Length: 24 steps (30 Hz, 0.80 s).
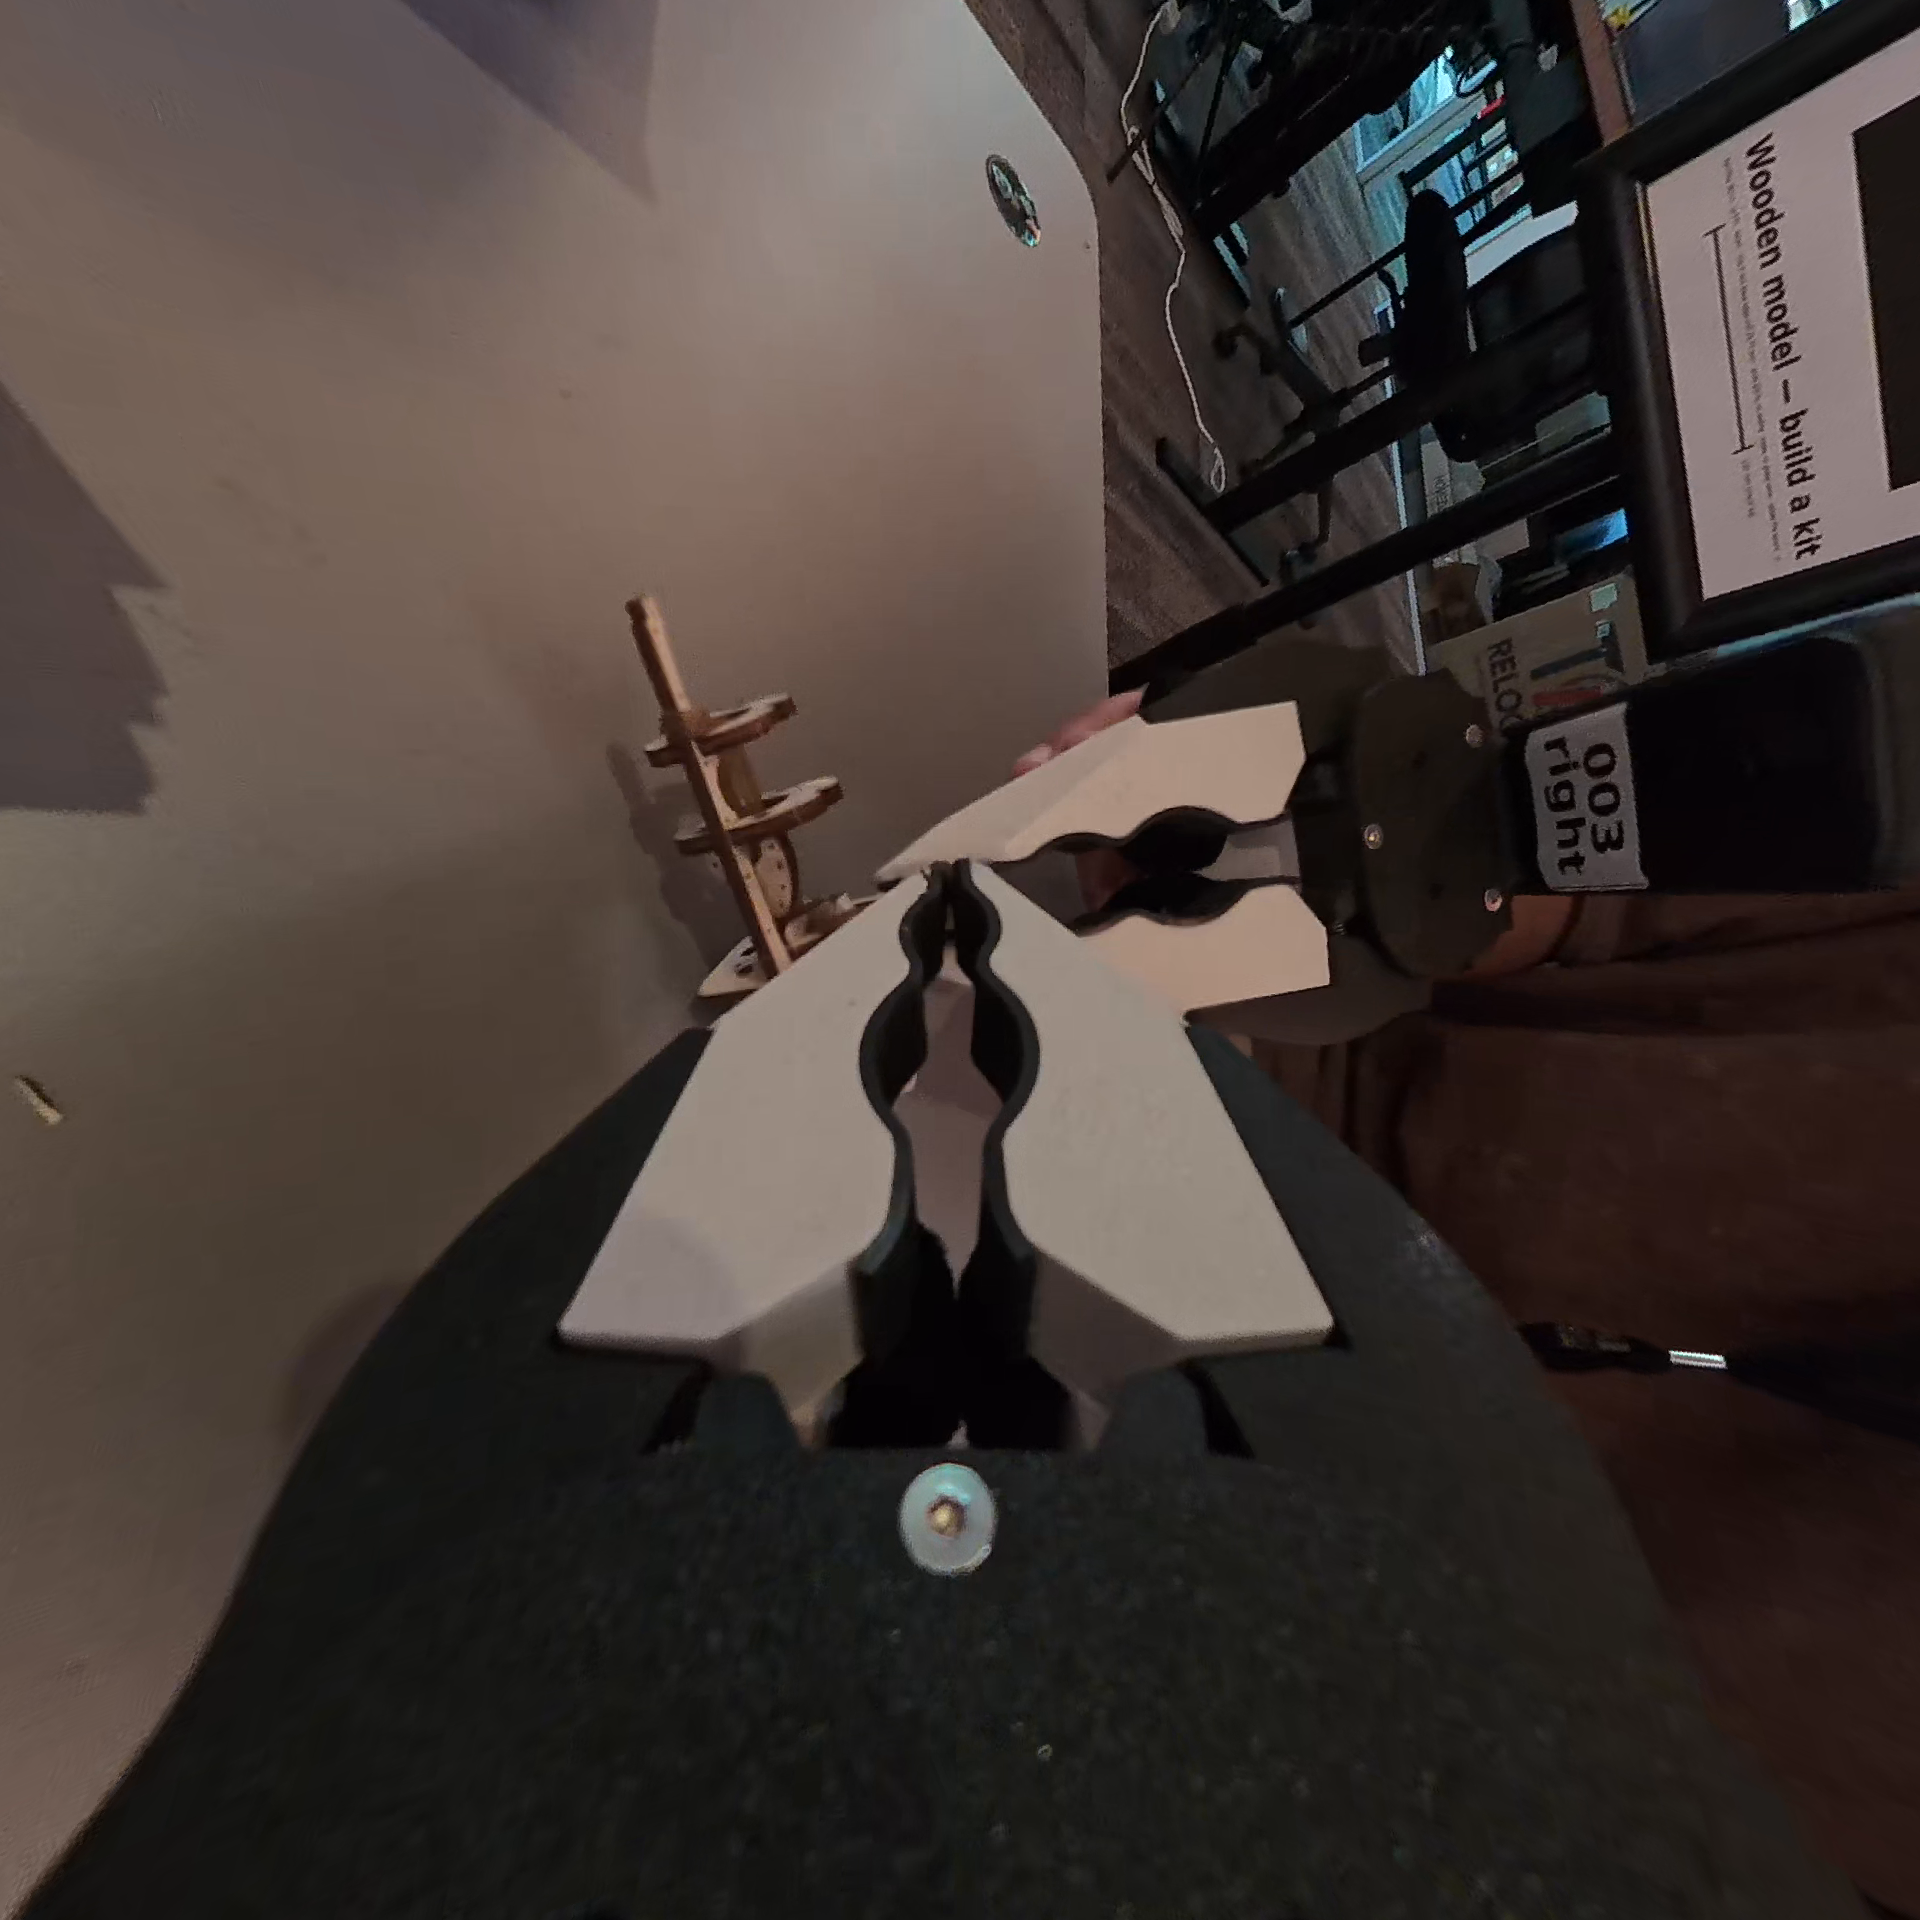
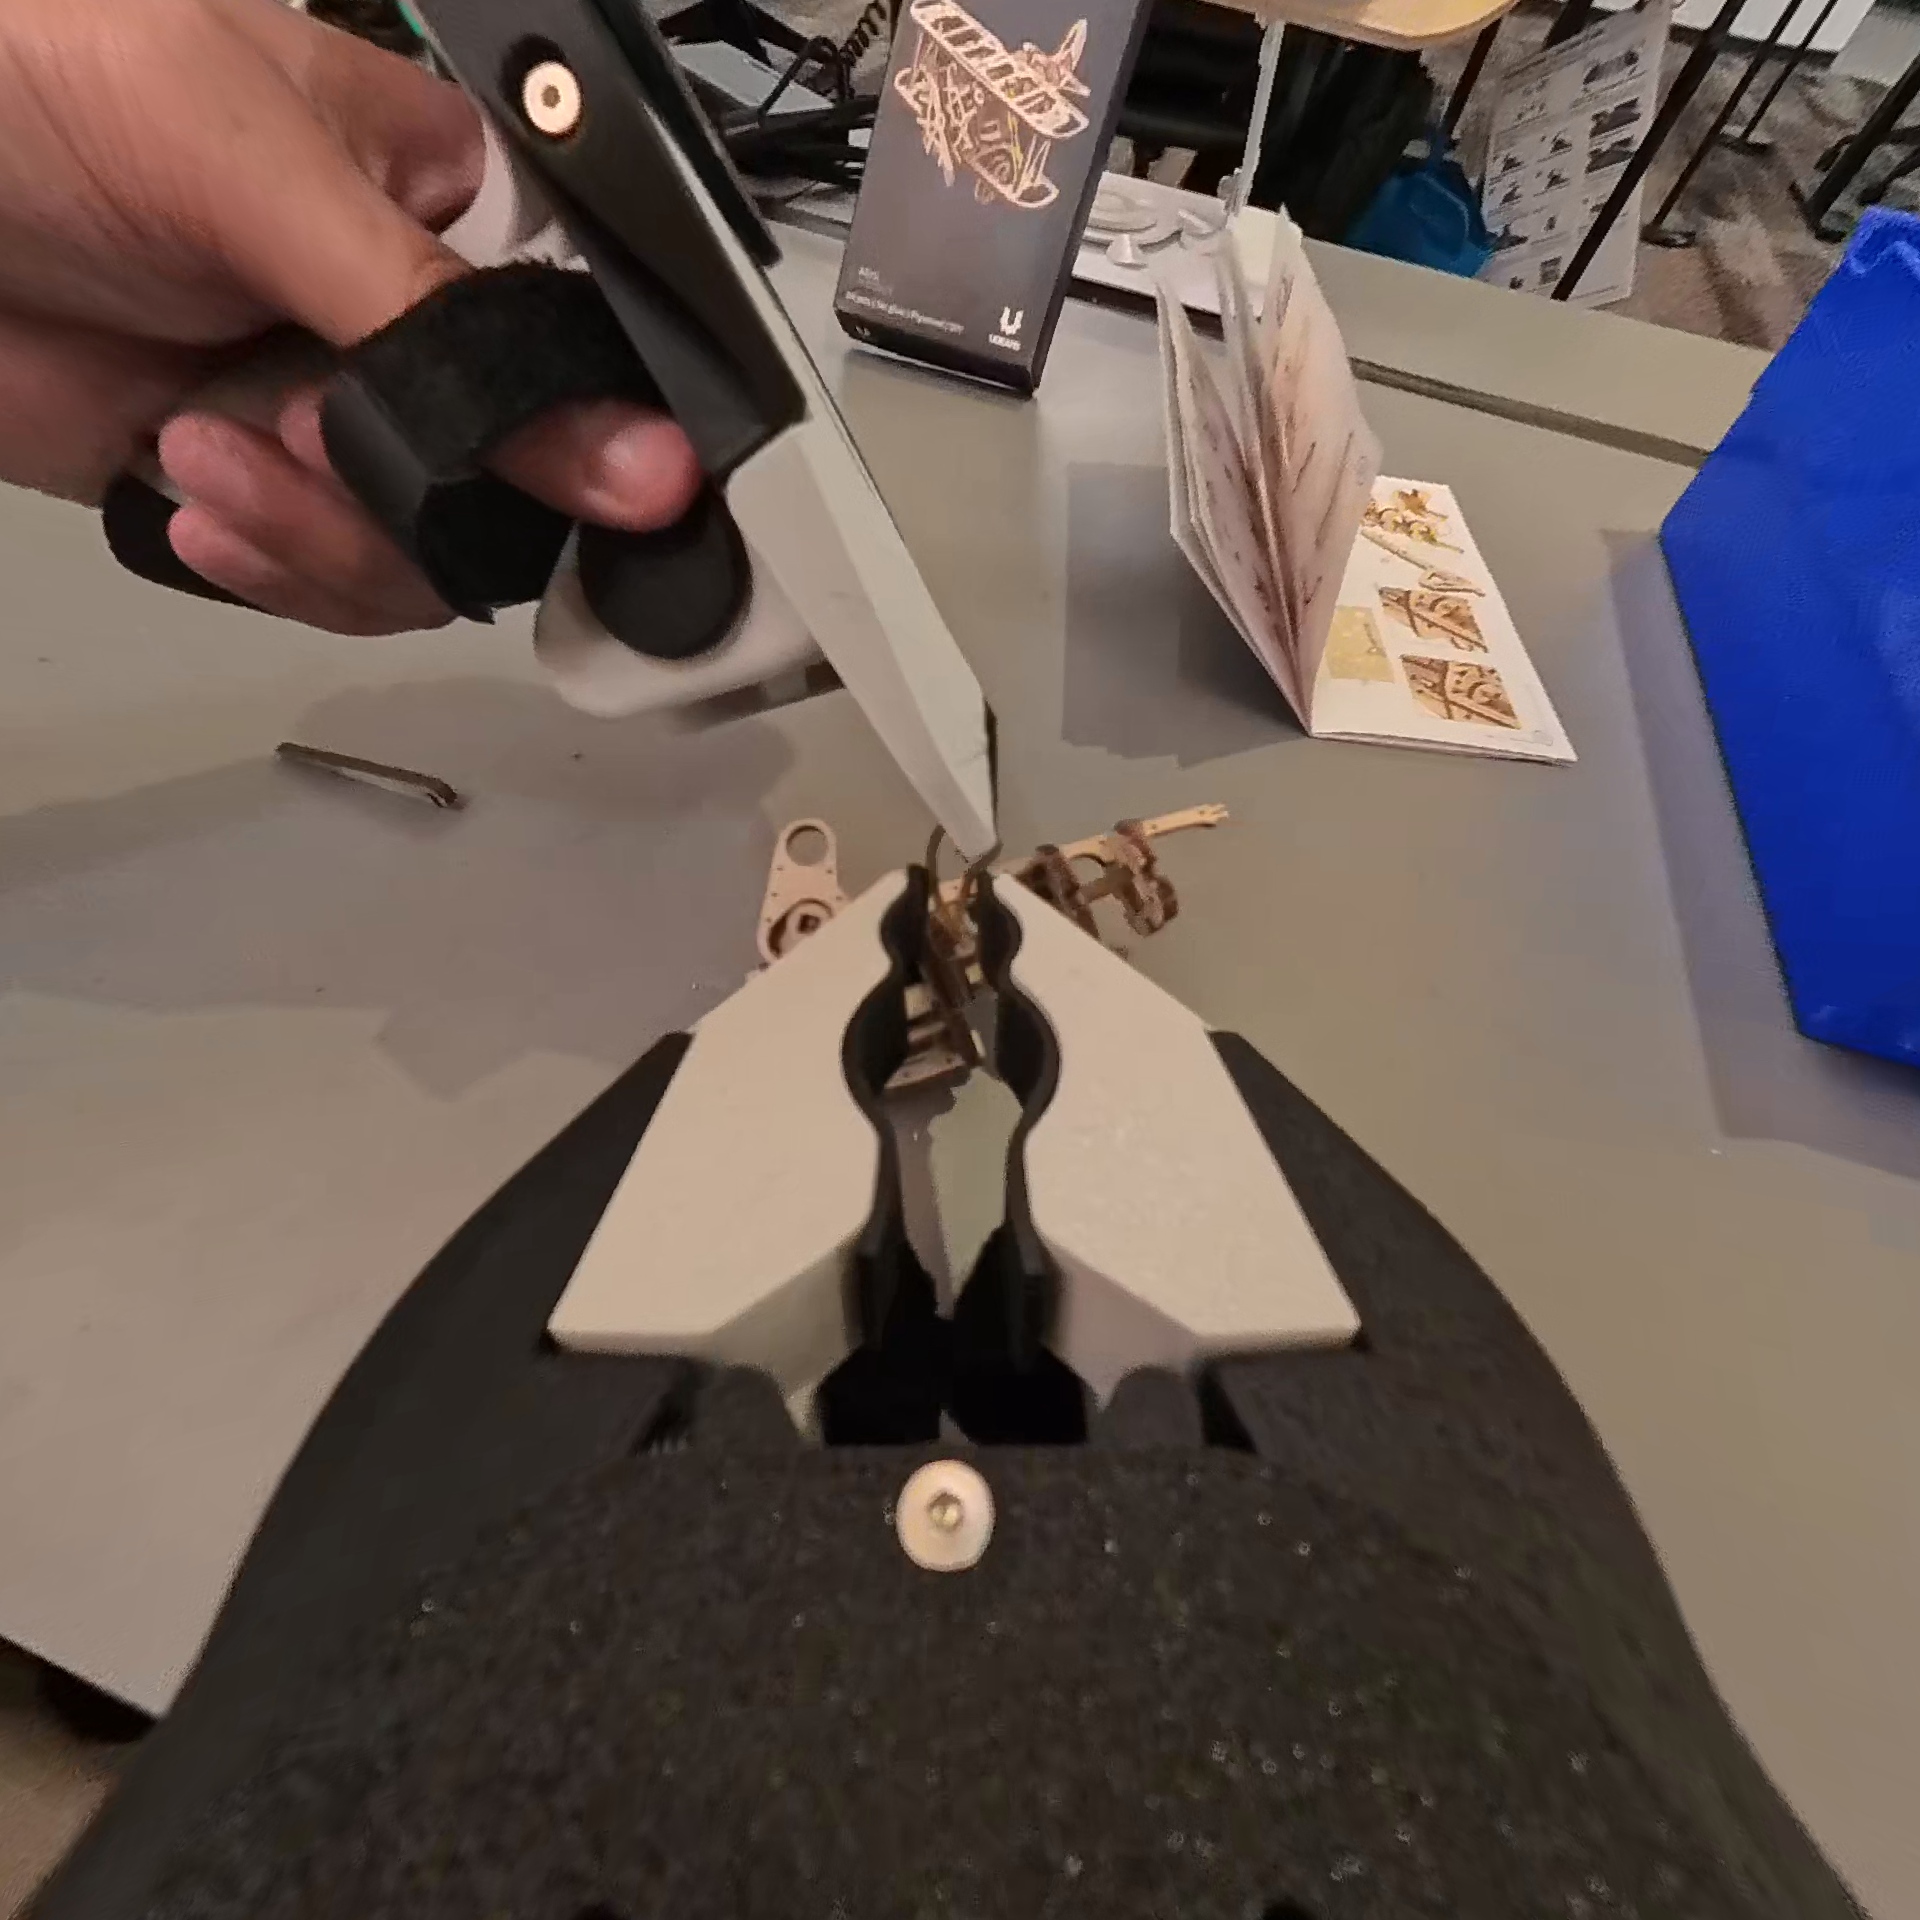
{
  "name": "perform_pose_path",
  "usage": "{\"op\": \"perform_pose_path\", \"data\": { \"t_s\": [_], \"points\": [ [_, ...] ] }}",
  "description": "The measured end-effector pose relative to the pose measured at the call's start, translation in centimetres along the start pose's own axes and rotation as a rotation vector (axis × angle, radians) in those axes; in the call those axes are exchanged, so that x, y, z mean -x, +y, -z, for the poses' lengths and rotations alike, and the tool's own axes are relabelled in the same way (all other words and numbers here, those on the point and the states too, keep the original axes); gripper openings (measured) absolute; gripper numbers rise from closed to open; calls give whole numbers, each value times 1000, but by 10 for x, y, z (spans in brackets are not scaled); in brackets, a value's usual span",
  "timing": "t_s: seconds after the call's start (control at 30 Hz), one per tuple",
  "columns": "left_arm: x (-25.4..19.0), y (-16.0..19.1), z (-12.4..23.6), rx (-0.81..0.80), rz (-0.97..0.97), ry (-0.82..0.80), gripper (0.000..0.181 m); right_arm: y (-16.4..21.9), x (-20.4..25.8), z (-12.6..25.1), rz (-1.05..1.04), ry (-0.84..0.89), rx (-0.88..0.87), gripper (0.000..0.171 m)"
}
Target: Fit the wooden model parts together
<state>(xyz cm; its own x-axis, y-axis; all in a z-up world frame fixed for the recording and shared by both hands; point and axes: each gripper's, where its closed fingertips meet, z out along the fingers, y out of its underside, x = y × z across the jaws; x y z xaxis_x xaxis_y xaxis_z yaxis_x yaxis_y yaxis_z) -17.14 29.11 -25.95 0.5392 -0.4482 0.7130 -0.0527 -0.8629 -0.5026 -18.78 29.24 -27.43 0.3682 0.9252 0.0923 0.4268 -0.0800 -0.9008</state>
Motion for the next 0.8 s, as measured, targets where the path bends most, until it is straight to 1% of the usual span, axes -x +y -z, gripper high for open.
{"op": "perform_pose_path", "data": {
  "t_s": [0.17, 0.33, 0.4, 0.47, 0.53, 0.67, 0.73, 0.8],
  "points": [
    [0, -1, 0, -5, 11, 12, 0, 0, -1, 0, 14, 12, -4, 2],
    [0, -2, 1, -15, 28, 18, 0, 0, 0, -2, -25, -12, -8, 11],
    [0, -2, 0, -14, 32, 23, 0, 0, 0, -2, -26, -9, -8, 9],
    [0, -2, -1, -15, 36, 21, 0, 0, -2, -2, -17, 5, -7, 2],
    [1, -2, -1, -20, 39, 18, 0, 0, -3, -2, -14, 7, -4, 0],
    [3, -3, 2, -23, 37, 11, 0, 0, 0, -1, -25, -31, -1, 0],
    [3, -4, 6, -14, 0, 3, 0, 3, 2, -1, -33, -68, 21, 0],
    [1, -13, 13, -36, -57, -7, 6, 6, 3, 0, -72, -109, 36, 0]
  ]
}}
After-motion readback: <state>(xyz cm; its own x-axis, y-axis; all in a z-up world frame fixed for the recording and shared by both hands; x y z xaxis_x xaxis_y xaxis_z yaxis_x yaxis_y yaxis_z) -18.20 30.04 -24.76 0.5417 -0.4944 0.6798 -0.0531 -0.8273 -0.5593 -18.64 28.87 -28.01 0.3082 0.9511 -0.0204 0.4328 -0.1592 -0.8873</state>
